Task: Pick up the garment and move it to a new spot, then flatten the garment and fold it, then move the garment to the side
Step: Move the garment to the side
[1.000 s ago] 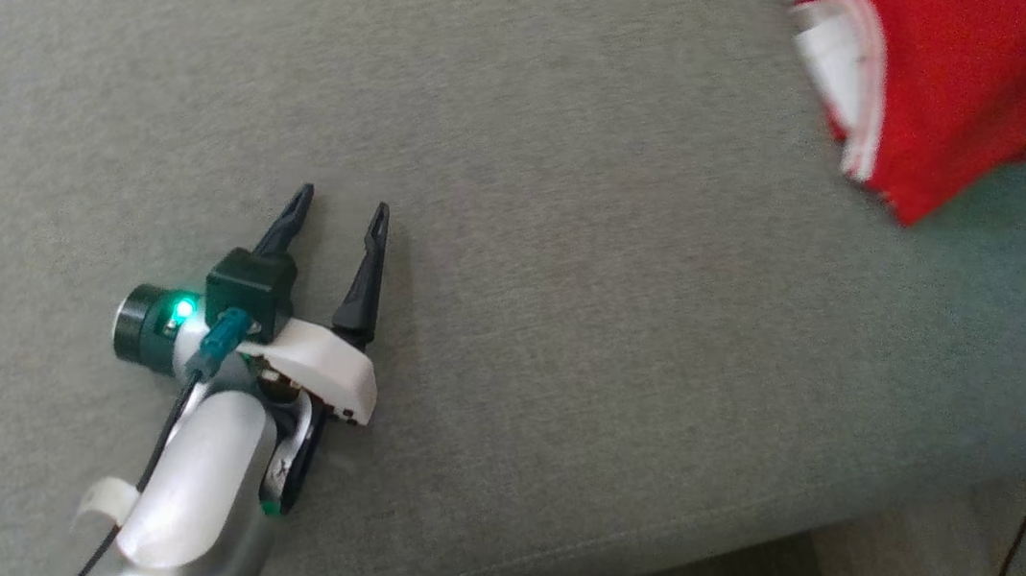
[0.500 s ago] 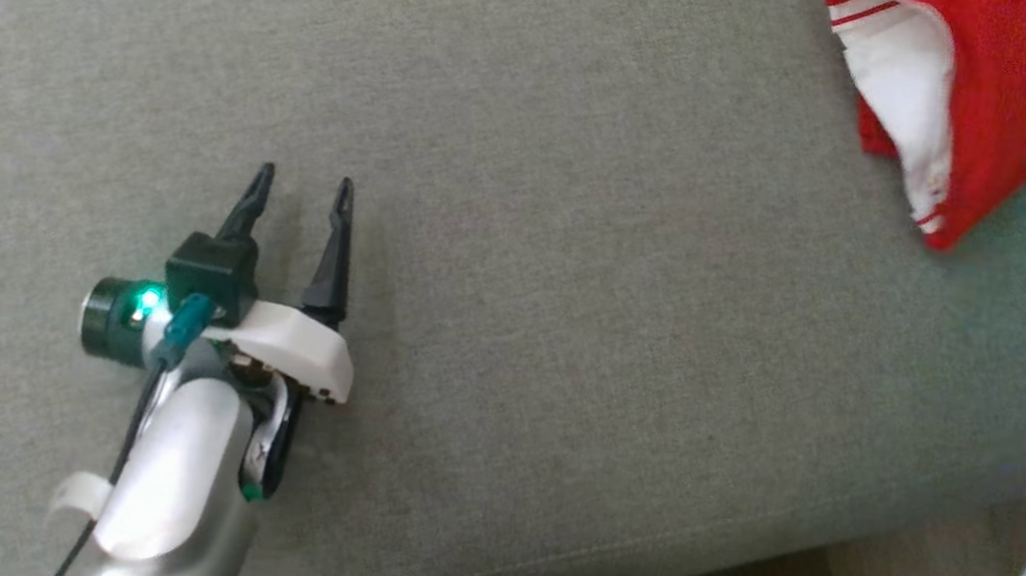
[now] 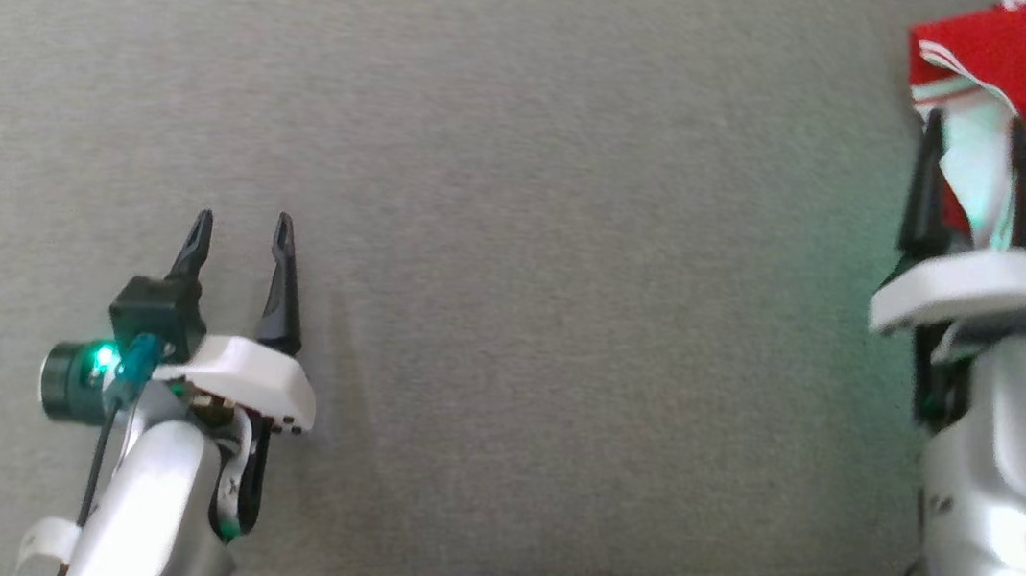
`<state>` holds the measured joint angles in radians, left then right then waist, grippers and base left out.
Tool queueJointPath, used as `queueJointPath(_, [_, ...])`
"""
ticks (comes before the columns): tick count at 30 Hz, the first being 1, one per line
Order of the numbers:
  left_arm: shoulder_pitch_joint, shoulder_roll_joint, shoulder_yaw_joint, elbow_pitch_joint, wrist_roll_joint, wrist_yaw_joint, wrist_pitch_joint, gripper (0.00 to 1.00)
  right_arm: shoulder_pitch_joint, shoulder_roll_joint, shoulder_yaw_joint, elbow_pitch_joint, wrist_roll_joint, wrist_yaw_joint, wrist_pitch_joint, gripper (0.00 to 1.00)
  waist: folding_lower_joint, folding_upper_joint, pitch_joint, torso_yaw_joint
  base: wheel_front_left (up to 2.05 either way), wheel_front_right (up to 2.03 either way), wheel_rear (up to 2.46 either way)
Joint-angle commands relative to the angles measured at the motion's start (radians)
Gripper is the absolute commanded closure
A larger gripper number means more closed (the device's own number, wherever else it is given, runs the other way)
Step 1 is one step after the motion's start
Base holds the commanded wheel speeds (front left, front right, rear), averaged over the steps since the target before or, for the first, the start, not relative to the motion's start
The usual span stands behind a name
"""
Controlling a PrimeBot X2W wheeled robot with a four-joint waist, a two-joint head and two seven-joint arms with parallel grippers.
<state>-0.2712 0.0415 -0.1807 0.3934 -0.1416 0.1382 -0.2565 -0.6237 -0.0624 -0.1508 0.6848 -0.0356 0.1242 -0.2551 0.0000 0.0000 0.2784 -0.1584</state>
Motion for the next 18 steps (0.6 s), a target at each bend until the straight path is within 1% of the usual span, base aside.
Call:
queueJointPath(1, [-0.004,0.009,0.033,-0.033,-0.005,0.006,-0.005,0.0,0.009,0.012,0.04,-0.042,0.019,0.007,-0.007,0.0,0.0,0.0,-0.04,0.049,0.0,0.0,0.0])
queueJointPath(5, [0.031,0.009,0.049,-0.04,-0.014,0.019,-0.005,0.0,0.09,0.012,0.099,-0.057,0.089,0.007,-0.007,0.0,0.0,0.0,-0.077,0.093,0.0,0.0,0.0])
queueJointPath(10, [0.072,0.009,0.072,-0.046,-0.029,0.026,-0.005,0.0,0.157,0.012,0.157,-0.067,0.127,0.007,-0.007,0.0,0.0,0.0,-0.119,0.126,0.0,0.0,0.0])
queueJointPath(18, [0.121,0.009,0.095,-0.031,-0.06,0.006,-0.005,0.0,0.209,0.012,0.197,-0.073,0.17,0.007,-0.007,0.0,0.0,0.0,-0.182,0.14,0.0,0.0,0.0])
